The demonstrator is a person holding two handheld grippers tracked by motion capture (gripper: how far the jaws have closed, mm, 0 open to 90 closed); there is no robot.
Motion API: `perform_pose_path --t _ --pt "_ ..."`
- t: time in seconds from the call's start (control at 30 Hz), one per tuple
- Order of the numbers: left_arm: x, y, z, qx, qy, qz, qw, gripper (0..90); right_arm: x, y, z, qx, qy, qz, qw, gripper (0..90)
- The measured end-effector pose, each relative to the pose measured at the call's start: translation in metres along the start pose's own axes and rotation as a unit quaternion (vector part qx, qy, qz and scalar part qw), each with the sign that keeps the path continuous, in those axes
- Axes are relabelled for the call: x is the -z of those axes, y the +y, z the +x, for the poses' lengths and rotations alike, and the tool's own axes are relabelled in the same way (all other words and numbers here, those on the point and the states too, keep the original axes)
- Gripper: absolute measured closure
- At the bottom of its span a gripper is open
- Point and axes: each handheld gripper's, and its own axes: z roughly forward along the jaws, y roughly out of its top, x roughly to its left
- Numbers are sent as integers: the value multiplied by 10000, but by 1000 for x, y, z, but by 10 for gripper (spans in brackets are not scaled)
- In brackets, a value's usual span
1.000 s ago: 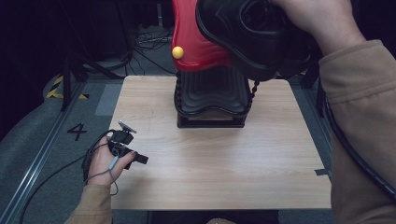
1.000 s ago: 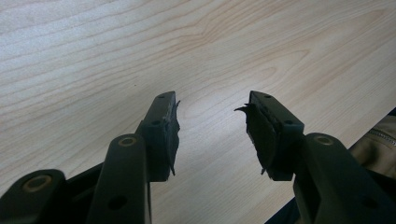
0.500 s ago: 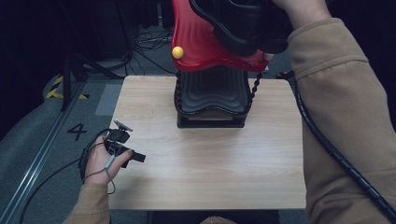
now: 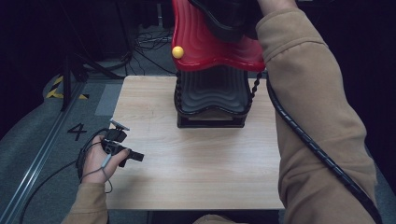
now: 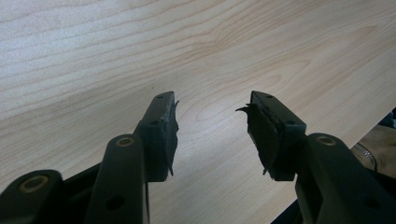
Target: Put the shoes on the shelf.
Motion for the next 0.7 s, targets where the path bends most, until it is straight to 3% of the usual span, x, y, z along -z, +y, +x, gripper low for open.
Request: perform_pose_path --t 0.17,0.43,0.7 --pt "1 0 2 -1 -37 -29 10000 525 -8 7 4 10 -166 -139 9998 816" --pt "1 1 2 -3 -70 -32 10000 524 -21 8 7 -193 -322 -397 9985 811" --pt "0 1 1 -22 -67 -11 10000 524 -40 2 8 -275 -211 -420 9985 799"
